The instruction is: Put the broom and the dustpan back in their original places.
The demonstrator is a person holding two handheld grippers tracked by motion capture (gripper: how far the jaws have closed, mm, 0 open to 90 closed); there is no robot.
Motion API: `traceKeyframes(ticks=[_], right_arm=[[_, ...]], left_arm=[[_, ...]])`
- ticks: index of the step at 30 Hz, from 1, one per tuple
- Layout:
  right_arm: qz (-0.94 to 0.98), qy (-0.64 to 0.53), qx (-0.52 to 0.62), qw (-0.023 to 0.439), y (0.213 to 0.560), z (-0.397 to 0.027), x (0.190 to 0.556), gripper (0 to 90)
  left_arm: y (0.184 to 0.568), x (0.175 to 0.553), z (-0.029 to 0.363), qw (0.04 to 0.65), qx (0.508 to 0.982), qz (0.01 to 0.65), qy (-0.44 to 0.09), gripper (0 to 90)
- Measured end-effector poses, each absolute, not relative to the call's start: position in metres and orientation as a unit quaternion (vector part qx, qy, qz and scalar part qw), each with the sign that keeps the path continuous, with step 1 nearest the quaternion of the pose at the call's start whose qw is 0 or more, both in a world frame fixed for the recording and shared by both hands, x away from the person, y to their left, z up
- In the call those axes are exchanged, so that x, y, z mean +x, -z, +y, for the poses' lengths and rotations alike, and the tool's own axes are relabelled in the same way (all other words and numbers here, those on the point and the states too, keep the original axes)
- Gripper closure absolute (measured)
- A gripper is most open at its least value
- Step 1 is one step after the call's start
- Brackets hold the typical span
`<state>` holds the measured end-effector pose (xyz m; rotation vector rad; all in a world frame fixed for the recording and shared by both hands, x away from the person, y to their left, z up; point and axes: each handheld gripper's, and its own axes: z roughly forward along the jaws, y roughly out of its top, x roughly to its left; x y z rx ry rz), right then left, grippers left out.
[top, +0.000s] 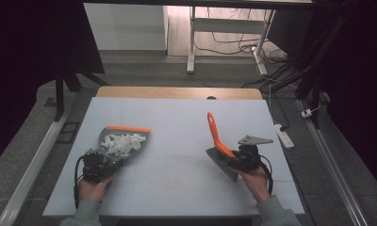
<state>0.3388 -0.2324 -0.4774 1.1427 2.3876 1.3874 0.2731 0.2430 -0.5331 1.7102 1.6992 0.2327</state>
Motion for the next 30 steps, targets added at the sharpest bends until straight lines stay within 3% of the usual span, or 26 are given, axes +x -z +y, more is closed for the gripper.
traceKeyframes(ticks=[20,30], right_arm=[[0.792,-0.419,0.441,0.050,0.503,-0.241,0.353,70.6],[0.799,-0.407,0.438,0.059,0.505,-0.248,0.361,69.4]], left_arm=[[0.537,0.275,0.242,0.353,0.663,0.655,-0.086,59.9],[0.534,0.272,0.241,0.354,0.666,0.649,-0.102,37.4]])
